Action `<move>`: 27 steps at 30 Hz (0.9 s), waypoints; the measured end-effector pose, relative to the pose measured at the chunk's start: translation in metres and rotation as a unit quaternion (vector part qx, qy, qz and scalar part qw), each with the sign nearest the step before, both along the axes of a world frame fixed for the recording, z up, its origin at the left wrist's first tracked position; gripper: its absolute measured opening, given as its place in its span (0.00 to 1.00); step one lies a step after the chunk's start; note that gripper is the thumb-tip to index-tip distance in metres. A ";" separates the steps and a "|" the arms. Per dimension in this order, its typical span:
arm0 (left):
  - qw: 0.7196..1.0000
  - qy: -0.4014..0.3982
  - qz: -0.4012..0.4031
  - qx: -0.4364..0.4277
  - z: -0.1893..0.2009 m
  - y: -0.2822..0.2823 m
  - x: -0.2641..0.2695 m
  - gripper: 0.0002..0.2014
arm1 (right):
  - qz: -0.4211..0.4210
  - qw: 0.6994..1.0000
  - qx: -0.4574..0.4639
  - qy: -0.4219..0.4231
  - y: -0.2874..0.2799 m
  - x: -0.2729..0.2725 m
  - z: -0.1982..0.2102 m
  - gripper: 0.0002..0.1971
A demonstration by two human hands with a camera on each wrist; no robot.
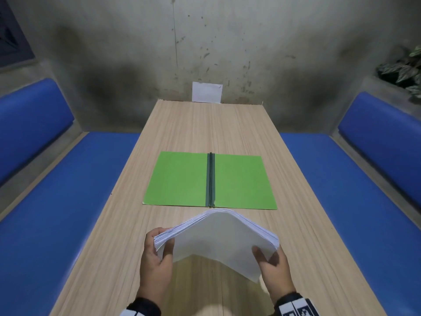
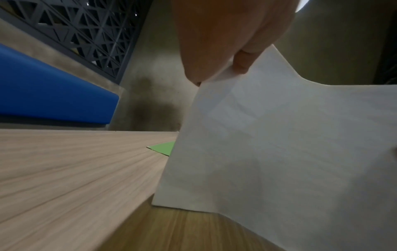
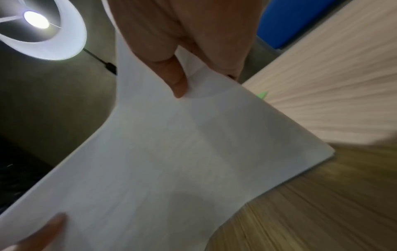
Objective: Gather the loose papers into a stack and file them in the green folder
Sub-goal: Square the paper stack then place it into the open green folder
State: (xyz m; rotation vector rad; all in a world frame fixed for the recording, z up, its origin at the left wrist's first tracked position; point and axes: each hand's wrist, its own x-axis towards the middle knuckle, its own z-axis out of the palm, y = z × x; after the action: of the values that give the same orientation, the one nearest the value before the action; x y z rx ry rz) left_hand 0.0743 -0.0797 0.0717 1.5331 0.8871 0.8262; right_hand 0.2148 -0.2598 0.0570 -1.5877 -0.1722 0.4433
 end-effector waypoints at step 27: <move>0.978 -0.120 -0.138 -0.102 0.079 -0.002 0.011 0.03 | 0.044 0.907 -0.206 -0.365 -0.015 0.026 0.119 0.37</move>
State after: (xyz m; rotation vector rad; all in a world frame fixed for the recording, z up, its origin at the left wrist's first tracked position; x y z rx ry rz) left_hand 0.0848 -0.0812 0.1511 1.3078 0.5493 0.6774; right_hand 0.2410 -0.2752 0.1763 -2.1156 -0.7652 -0.0835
